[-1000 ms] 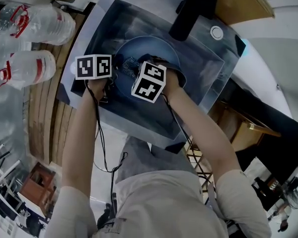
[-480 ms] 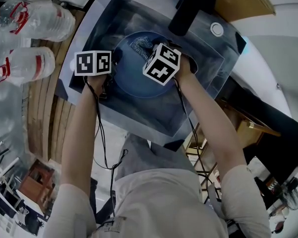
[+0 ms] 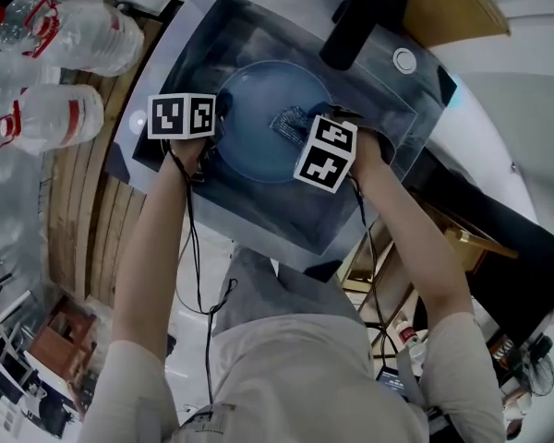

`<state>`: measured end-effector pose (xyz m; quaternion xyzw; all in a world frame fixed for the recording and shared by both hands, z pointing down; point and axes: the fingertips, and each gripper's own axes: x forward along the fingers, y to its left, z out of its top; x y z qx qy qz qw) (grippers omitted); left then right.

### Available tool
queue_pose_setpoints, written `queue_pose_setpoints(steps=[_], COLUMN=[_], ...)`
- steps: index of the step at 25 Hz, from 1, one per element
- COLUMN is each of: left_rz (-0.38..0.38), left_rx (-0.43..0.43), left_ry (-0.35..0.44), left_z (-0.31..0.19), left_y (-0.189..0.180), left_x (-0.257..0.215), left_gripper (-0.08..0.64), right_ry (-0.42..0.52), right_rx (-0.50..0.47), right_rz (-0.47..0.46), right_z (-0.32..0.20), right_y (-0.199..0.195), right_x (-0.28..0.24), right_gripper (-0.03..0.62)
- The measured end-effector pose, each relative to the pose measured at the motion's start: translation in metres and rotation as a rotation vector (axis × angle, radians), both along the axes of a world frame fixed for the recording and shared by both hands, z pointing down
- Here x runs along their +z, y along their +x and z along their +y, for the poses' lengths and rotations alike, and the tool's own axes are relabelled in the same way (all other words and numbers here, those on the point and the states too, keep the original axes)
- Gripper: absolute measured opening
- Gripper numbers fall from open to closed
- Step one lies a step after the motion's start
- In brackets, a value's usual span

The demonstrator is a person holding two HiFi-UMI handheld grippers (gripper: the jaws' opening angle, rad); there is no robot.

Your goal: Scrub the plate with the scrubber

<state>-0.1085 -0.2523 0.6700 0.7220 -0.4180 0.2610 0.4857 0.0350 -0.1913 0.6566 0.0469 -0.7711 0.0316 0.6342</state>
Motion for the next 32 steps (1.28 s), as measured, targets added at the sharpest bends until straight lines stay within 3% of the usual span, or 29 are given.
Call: queue_pose_setpoints(steps=[4,8,12,16,20,24,28,32], left_rz=[0.028,0.017,0.026,0.030,0.003,0.048,0.047,0.048], left_rx=[-0.026,-0.005,-0.010,-0.008,0.006,-0.027,-0.029,-0.044], left_ry=[-0.012,-0.005,-0.010,-0.012,0.009,-0.014,-0.010,-0.014], left_z=[-0.001,0.000,0.000,0.000,-0.002,-0.001,-0.002,-0.001], left_y=[-0.001,0.001,0.000,0.000,0.000,-0.002,0.000,-0.002], left_x=[0.000,0.000,0.000,0.000,0.000,0.000,0.000,0.000], left_gripper=[0.052,0.055,0.055,0.054,0.054,0.052,0.052,0.051], right_ry=[-0.082,-0.035,0.009,0.010,-0.043,0.096,0.191,0.116], right_rx=[-0.100,-0.173,-0.126,-0.063,0.025,0.095,0.137,0.119], right_rz=[-0.126,-0.205,-0.265,-0.283,-0.258,-0.197,-0.034,0.089], right_z=[0.050,0.067,0.049,0.019,-0.023,-0.069,-0.086,-0.054], right_y=[-0.038,-0.078,-0.107,-0.109,-0.095,-0.067,-0.015,0.013], right_x=[0.002,0.002,0.002,0.004,0.006,0.003,0.004,0.002], right_gripper=[0.104,0.104,0.106,0.106,0.109,0.104,0.098,0.098])
